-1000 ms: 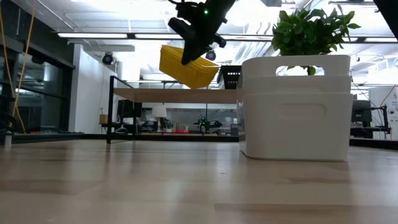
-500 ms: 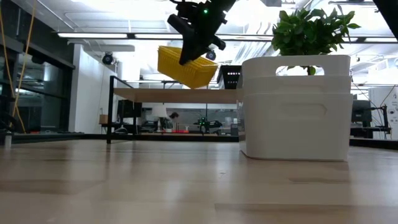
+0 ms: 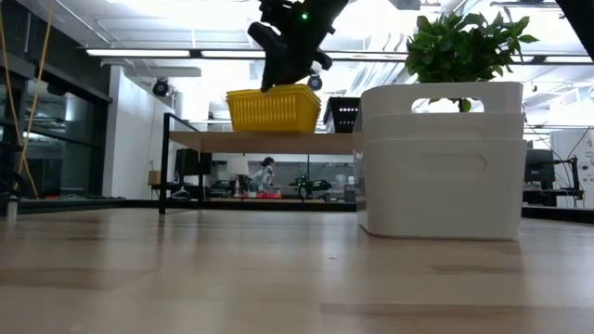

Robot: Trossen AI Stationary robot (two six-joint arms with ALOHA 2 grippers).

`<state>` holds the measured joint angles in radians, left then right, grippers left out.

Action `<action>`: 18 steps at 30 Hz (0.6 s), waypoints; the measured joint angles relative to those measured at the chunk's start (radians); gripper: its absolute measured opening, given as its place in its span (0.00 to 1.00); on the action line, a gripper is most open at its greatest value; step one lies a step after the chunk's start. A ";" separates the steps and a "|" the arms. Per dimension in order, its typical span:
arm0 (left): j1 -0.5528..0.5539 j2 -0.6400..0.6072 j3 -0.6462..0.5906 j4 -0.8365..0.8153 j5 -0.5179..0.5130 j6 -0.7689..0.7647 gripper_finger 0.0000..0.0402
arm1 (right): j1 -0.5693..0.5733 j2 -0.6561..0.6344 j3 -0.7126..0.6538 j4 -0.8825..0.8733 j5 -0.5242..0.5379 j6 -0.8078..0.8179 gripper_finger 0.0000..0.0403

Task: Stack baskets on shelf by color
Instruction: Put the stacked yellow bins on the shelf

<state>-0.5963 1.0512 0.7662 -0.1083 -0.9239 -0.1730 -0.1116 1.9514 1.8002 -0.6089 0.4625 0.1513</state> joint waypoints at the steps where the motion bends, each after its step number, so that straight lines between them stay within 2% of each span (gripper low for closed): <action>1: 0.000 0.000 0.000 0.000 0.000 0.000 0.45 | 0.000 0.000 0.010 -0.002 0.000 -0.018 0.39; 6: 0.000 0.000 0.000 -0.006 0.000 0.000 0.45 | 0.000 0.001 0.084 -0.017 0.001 -0.089 0.41; 10: 0.000 0.000 0.000 -0.036 0.000 -0.017 0.45 | 0.010 0.000 0.154 -0.106 0.009 -0.158 0.41; 13: 0.000 0.000 0.000 -0.078 -0.002 -0.044 0.45 | 0.032 -0.005 0.193 -0.226 0.061 -0.201 0.41; 16: 0.001 0.000 0.000 -0.108 -0.022 -0.072 0.45 | 0.059 -0.034 0.200 -0.313 0.129 -0.218 0.37; 18: 0.008 0.007 0.000 -0.105 -0.042 -0.085 0.45 | 0.074 -0.066 0.191 -0.375 0.151 -0.191 0.31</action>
<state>-0.5883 1.0581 0.7666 -0.2138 -0.9660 -0.2579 -0.0372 1.8851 1.9911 -0.9835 0.6132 -0.0396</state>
